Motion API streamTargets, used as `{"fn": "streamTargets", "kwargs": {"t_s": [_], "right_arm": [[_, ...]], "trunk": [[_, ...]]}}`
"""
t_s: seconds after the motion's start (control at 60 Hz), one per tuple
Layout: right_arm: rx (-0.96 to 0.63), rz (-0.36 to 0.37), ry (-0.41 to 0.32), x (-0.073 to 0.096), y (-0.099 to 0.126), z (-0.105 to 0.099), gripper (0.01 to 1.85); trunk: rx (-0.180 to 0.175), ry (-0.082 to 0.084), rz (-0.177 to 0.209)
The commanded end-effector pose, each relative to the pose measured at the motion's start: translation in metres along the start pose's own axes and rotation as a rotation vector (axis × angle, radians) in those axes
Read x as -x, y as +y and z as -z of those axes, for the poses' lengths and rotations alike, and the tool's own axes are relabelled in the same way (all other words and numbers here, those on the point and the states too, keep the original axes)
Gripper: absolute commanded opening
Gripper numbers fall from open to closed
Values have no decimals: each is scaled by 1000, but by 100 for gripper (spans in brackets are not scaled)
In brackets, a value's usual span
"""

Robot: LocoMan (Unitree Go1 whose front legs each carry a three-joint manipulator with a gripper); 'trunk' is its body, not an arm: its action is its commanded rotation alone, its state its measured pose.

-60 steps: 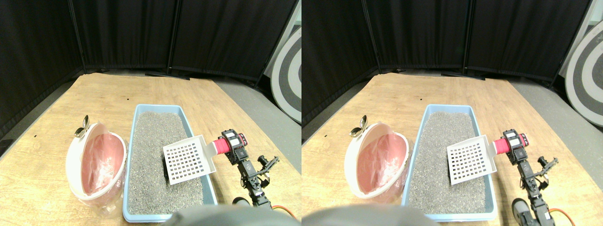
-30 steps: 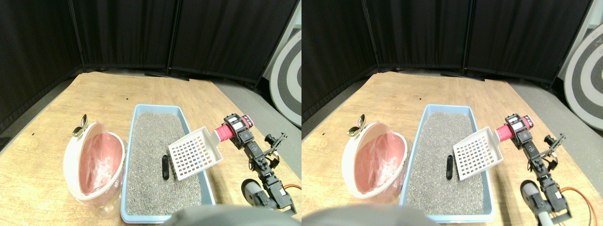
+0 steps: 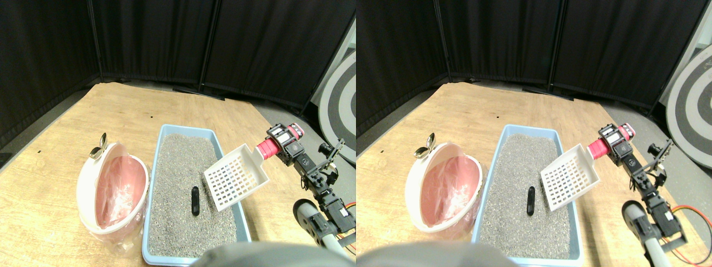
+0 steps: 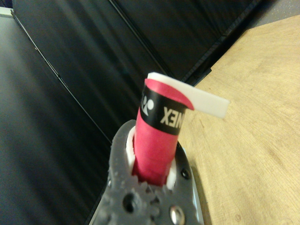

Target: Scoop (unimanual)

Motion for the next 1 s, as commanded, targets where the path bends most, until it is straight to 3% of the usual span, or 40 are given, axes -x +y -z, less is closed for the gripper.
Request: {"fn": "streamTargets", "kwargs": {"t_s": [0.017,0.267,0.7,0.783,1.0], "right_arm": [[11,4,-40,-2,-1,-9,6],[78,9,-26,-8,1,-11,6],[204,-26,-71,-23,1,-8,6],[237,-59,-104,-26,7,-6,6],[182,-97,-101,-30,23,-2,6]], "trunk": [[25,6,-20],[35,6,-36],[54,11,-44],[60,11,-46],[72,18,-56]]}}
